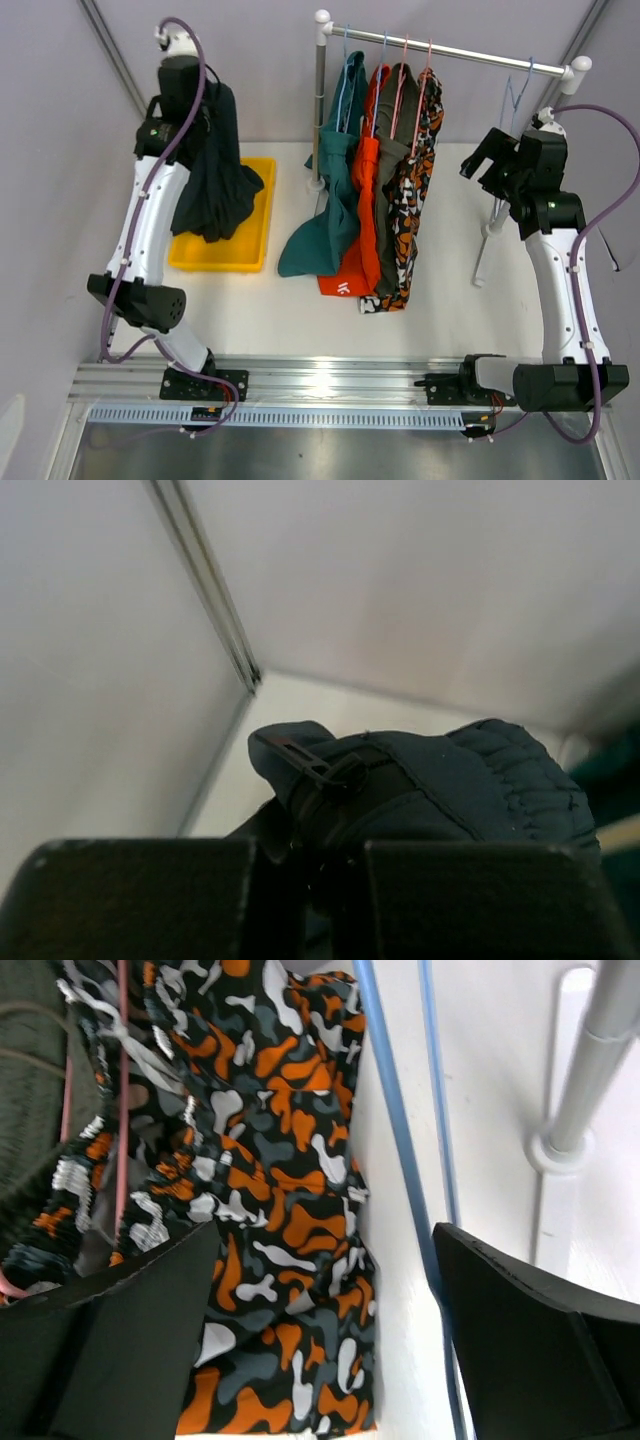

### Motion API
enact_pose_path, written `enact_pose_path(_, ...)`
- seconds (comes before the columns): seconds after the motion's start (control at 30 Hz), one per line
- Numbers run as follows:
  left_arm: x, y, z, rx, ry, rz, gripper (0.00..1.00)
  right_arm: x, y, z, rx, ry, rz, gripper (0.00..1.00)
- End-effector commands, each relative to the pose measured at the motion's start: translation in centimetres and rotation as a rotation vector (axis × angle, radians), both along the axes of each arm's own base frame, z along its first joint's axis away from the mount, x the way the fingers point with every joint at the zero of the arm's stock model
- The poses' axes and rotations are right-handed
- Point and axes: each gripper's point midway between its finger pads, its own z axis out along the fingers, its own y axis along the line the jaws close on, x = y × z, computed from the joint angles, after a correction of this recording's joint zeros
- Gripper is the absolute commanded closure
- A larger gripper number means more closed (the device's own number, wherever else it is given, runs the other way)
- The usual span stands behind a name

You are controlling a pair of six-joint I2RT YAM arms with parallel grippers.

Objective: Remove the shorts from the hanger

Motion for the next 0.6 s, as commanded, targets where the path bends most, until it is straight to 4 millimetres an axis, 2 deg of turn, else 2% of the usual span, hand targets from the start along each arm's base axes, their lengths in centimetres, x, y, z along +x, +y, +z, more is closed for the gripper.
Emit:
enact_pose_path(0.0, 0.3, -2.7, -4.0, -0.133, 0.069, -0.113, 0.99, -2.5, -0.8, 2.2, -0.022, -0.050, -0.039, 0.01)
enact_pose_path(0.07, -0.1, -3.8, -4.3, -0.167, 0.067, -0.174, 0.96, -3.5, -1.2, 2.7, -0.031, -0.053, -0.059, 0.01)
enact_pose_path(0.1, -0.1, -4.2, -6.4, -0.175, 0.115, -0.185, 0.91, -3.9, -1.4, 2.8, -0.037, -0.054, -0.065, 0.01)
enact_pose_path(0.13, -0.2, -4.4, -6.9, -0.177, 0.128, -0.194, 0.63, -4.5, -1.6, 2.8, -0.042, -0.044, -0.076, 0.01)
enact_pose_path(0.2, -0.4, -4.5, -8.5, -0.177, 0.178, -0.195, 0.35, -5.7, -1.9, 3.3, -0.052, -0.051, -0.086, 0.01)
enact_pose_path(0.23, -0.5, -4.4, -8.6, -0.177, 0.188, -0.189, 0.09, -6.6, -2.3, 3.1, -0.063, -0.035, -0.105, 0.01)
enact_pose_path(0.27, -0.9, -4.3, -9.2, -0.176, 0.217, -0.182, 0.05, -7.2, -2.5, 3.2, -0.070, -0.035, -0.117, 0.01)
enact_pose_path(0.3, -1.5, -4.2, -8.7, -0.181, 0.213, -0.181, 0.01, -8.2, -2.8, 3.8, -0.076, -0.051, -0.129, 0.01)
enact_pose_path(0.33, -2.0, -4.1, -8.7, -0.187, 0.214, -0.179, 0.01, -9.0, -3.5, 3.8, -0.094, -0.042, -0.163, 0.01)
enact_pose_path(0.4, -3.2, -4.0, -7.9, -0.204, 0.195, -0.186, 0.01, -10.1, -3.9, 5.0, -0.101, -0.067, -0.187, 0.01)
enact_pose_path(0.43, -4.6, -4.1, -6.4, -0.216, 0.158, -0.202, 0.01, -10.7, -3.9, 5.7, -0.097, -0.087, -0.186, 0.01)
enact_pose_path(0.47, -5.3, -4.0, -6.4, -0.223, 0.155, -0.205, 0.01, -10.8, -3.5, 6.5, -0.084, -0.110, -0.173, 0.01)
enact_pose_path(0.5, -6.0, -4.0, -6.6, -0.242, 0.156, -0.202, 0.01, -11.0, -3.0, 8.0, -0.070, -0.154, -0.148, 0.01)
enact_pose_path(0.53, -7.5, -3.8, -5.4, -0.256, 0.123, -0.205, 0.01, -10.7, -1.2, 9.5, -0.029, -0.213, -0.051, 0.01)
enact_pose_path(0.57, -8.2, -4.0, -6.1, -0.270, 0.135, -0.217, 0.01, -10.5, -0.1, 10.6, -0.006, -0.255, 0.008, 0.01)
